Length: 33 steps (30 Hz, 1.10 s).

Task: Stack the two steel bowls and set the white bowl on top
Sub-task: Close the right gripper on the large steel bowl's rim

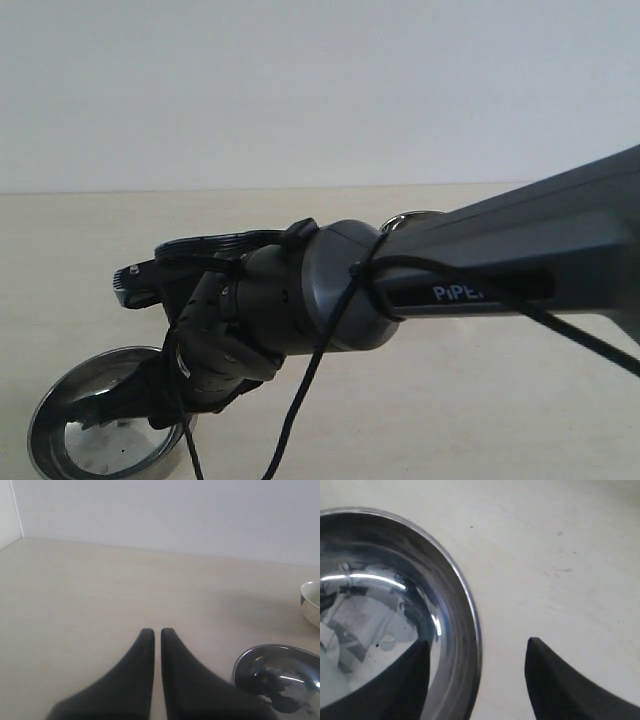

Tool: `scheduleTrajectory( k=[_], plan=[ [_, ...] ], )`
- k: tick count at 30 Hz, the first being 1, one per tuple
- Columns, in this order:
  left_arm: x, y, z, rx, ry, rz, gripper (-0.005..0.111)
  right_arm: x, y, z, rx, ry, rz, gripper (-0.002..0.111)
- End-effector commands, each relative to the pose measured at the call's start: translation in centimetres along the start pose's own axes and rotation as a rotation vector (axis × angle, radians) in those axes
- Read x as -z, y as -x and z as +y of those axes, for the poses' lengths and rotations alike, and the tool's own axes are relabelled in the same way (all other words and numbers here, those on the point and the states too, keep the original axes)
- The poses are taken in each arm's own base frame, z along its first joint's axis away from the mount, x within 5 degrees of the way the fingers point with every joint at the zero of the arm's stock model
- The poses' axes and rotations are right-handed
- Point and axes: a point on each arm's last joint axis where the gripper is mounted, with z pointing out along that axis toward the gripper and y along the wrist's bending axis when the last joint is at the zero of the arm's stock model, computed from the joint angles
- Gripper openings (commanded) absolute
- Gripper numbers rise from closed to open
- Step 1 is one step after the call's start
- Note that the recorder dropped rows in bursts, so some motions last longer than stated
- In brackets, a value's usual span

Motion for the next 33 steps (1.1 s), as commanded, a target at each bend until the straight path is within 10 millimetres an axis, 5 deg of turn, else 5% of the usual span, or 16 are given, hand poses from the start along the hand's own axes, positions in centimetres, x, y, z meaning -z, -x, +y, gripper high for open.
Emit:
scheduleTrajectory(
  k=[1,7,20,33],
  plan=[
    [0.0,-0.1,0.0,0.006,0.004,0.0,0.004,0.2,0.2,-0.1,-0.042,0.002,-0.005,0.049],
    [0.0,-0.1,0.0,0.006,0.004,0.0,0.004,0.2,0.2,-0.1,-0.057,-0.002,-0.001,0.0],
    [0.0,-0.1,0.0,0.006,0.004,0.0,0.004,1.1,0.5,-0.2,-0.05,-0.012,-0.006,0.0],
    [0.0,-0.1,0.0,0.006,0.004,0.0,0.004,8.1,3.2,-0.8,-0.048,-0.002,-0.112,0.0]
  ],
)
